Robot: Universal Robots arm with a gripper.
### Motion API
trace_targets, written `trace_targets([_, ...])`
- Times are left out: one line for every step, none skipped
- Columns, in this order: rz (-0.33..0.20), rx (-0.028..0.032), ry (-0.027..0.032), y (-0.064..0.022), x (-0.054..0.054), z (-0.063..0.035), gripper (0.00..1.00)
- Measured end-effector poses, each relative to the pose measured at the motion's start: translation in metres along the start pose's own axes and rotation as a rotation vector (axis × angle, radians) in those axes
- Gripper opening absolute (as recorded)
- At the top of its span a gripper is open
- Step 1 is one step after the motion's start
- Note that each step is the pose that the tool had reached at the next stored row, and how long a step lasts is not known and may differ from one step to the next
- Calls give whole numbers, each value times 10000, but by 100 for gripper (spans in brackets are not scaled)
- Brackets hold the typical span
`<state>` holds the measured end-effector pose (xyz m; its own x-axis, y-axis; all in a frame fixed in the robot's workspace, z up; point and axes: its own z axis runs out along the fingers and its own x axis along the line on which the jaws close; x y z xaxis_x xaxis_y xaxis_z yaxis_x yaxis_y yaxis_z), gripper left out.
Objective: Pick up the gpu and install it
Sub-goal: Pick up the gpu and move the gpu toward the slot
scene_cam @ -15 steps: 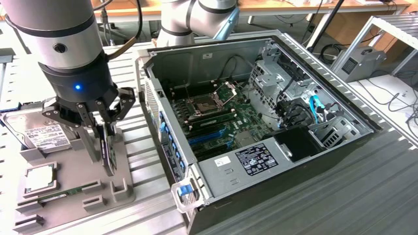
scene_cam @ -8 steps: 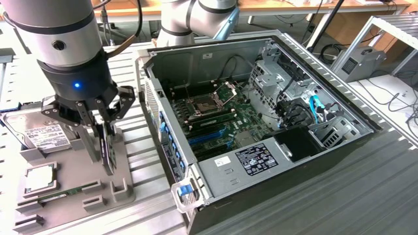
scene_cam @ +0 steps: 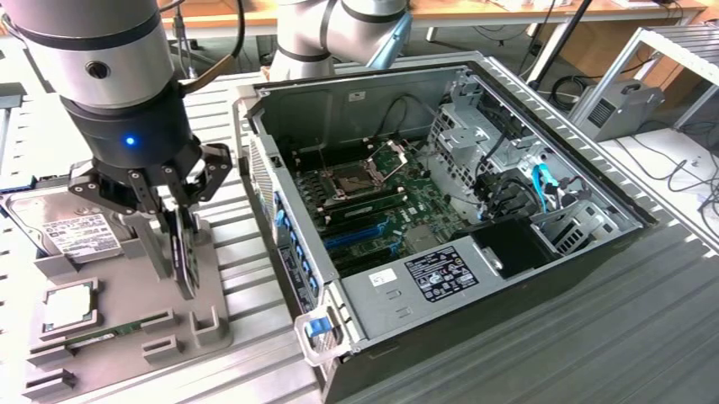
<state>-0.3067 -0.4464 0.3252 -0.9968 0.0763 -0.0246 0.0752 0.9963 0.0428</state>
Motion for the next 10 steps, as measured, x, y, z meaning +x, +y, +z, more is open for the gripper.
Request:
trace_targets([0,0,0,0,0,-5,27])
trace_targets([0,0,0,1,0,-14,27])
trace_targets([0,0,0,1,0,-18,27])
trace_targets([0,-1,-1,1,0,-22,27])
trace_targets([0,-1,0,1,0,-27,27])
trace_targets([0,0,0,1,-1,-31,27])
trace_targets([0,0,0,2,-1,-35,27])
trace_targets([0,0,0,2,-1,-39,27])
trace_targets([0,-1,-1,3,-2,-71,27])
trace_targets([0,1,0,3,-2,-80,27])
